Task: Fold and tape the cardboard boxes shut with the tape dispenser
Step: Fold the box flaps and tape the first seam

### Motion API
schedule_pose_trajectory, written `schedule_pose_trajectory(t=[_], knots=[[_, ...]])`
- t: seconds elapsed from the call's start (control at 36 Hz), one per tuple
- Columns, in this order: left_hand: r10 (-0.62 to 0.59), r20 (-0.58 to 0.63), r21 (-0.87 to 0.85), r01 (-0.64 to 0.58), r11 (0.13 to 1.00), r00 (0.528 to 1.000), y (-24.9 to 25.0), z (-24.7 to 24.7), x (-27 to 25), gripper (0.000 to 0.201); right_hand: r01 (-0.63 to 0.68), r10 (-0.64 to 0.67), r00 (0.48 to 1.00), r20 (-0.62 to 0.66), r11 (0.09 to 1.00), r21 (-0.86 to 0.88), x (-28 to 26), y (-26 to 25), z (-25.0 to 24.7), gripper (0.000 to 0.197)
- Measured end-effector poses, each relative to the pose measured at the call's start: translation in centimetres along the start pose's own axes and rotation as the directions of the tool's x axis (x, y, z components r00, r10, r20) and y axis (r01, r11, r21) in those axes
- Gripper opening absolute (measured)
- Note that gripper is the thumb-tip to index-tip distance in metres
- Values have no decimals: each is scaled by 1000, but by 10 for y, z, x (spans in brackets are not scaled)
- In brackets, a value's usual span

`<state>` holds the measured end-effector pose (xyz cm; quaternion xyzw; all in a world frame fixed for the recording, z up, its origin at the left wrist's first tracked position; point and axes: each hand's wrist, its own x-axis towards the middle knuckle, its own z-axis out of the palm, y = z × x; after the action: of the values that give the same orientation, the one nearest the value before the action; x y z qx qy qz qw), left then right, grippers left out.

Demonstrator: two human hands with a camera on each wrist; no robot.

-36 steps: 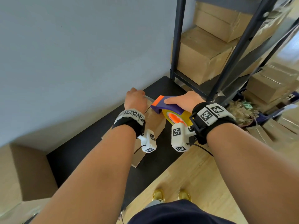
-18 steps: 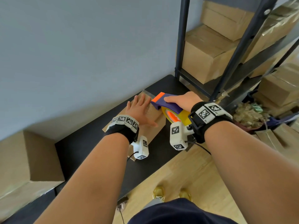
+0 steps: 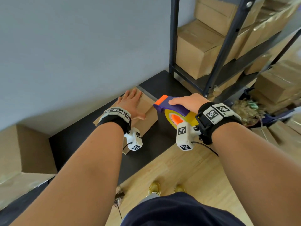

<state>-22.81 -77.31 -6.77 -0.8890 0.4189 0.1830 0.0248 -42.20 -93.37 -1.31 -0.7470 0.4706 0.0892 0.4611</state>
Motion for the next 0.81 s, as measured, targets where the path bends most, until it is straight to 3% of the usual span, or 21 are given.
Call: schedule_pose_trajectory(t=[0.19,0.36,0.47,0.64,0.72,0.81], knots=[[4,-23,35,-3,999,1000,3,0,-3,116,-27,26,999,46,999,19,-6,21,-2,65],[-8,4,35,8,999,1000,3,0,-1,118,-43,42,999,13,998,42,-6,23,7,65],[-17,8,23,17,1000,1000,7,-4,3,101,-56,56,998,-3,997,60,-3,26,16,67],[-87,-185,-2,88,996,979,23,2,9,51,-101,98,995,34,989,105,3,28,25,70],[-165,-289,-114,137,984,943,33,11,10,51,-105,101,994,38,989,104,6,28,26,71],[-210,-291,-167,167,972,933,39,16,13,62,-103,100,994,37,989,105,10,27,27,71]])
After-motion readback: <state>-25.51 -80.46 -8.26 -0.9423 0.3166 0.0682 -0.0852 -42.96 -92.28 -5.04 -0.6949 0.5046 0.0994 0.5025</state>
